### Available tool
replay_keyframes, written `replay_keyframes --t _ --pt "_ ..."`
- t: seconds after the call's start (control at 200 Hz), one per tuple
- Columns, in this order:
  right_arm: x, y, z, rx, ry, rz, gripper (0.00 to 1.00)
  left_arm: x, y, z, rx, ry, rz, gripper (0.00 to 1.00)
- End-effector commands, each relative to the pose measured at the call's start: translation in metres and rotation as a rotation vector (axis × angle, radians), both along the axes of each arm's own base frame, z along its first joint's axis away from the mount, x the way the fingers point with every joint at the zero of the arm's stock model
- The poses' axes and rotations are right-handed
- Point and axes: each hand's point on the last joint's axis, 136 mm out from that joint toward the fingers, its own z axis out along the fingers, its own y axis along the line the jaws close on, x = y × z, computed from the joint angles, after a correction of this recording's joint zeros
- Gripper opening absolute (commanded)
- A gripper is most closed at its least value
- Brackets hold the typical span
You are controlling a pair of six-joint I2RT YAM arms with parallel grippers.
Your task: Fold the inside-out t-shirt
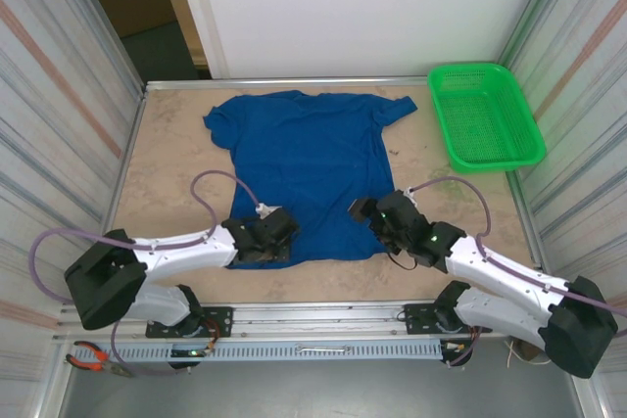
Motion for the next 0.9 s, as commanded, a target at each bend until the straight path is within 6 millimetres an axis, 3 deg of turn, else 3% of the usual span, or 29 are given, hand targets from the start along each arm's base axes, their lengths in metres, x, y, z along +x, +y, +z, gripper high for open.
replay_keyframes --t 0.0,0.06,0.21,0.451,0.691,0.897 --pt "-0.001 0.020 0.018 0.047 -0.033 -0.003 1.00 0.008 -0.010 0.041 -0.057 -0.077 -0.023 0.00" --pt "-0.006 0.032 0.029 0.070 -0.045 0.008 1.00 0.011 -0.012 0.057 -0.087 -0.103 -0.022 0.00" --pt "-0.019 0.070 0.027 0.165 -0.007 0.020 1.00 0.015 -0.015 0.089 -0.158 -0.157 -0.012 0.00" --pt "-0.038 0.119 0.033 0.279 0.045 -0.001 0.99 0.018 -0.013 0.111 -0.247 -0.204 0.051 0.00" --pt "-0.058 0.121 0.016 0.392 0.071 -0.165 0.99 0.023 -0.012 0.124 -0.327 -0.241 0.123 0.00" --pt "-0.052 0.117 0.005 0.465 0.050 -0.260 0.99 0.021 -0.008 0.132 -0.371 -0.252 0.142 0.00"
